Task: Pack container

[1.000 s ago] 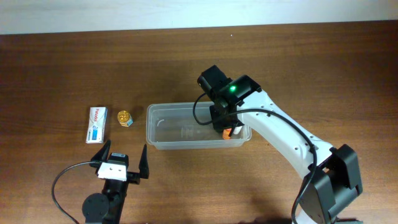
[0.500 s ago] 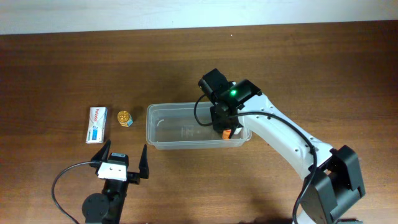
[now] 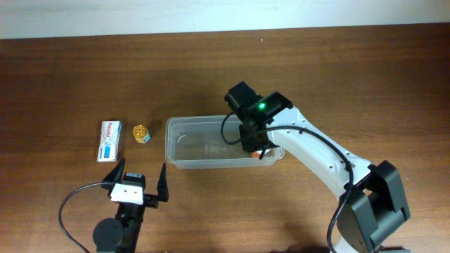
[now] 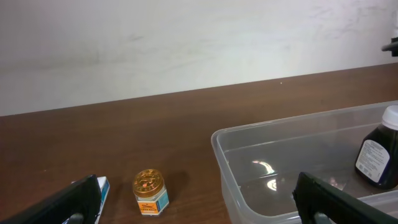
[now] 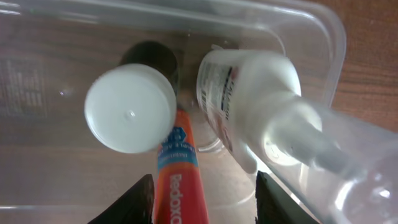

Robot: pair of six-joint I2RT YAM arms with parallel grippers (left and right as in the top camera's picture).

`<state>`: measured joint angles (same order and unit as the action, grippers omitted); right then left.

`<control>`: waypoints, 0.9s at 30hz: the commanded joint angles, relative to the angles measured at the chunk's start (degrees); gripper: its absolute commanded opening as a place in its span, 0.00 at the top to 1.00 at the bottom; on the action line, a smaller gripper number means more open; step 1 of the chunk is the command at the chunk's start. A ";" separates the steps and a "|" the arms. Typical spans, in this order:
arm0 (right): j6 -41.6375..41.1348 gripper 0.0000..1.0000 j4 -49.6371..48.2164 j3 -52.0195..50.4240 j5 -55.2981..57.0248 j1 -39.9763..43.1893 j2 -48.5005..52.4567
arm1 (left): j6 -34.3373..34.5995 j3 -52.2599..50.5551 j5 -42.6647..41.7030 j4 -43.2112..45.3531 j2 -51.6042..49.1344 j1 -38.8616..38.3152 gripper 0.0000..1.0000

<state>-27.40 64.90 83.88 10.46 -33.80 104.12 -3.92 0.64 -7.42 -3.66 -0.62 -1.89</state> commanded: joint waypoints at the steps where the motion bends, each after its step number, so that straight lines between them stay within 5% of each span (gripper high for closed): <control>1: -0.11 0.55 0.92 3.08 0.55 -0.37 0.37 | -0.90 -0.15 0.17 -0.28 0.22 0.20 0.01; 17: 1.01 0.56 6.21 10.25 0.59 -0.37 0.33 | -0.90 -0.15 0.17 -0.28 0.22 0.20 0.01; 23: 2.78 0.56 13.22 21.05 0.76 -0.37 -1.38 | -0.90 -0.15 0.17 -0.28 0.22 0.20 0.01; 27: 3.61 0.45 16.59 29.79 0.81 0.13 -3.37 | -0.90 -0.15 0.17 -0.28 0.22 0.20 0.01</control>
<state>-24.93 80.34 107.59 10.50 -33.80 103.98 -3.92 0.64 -7.42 -3.66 -0.62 -1.89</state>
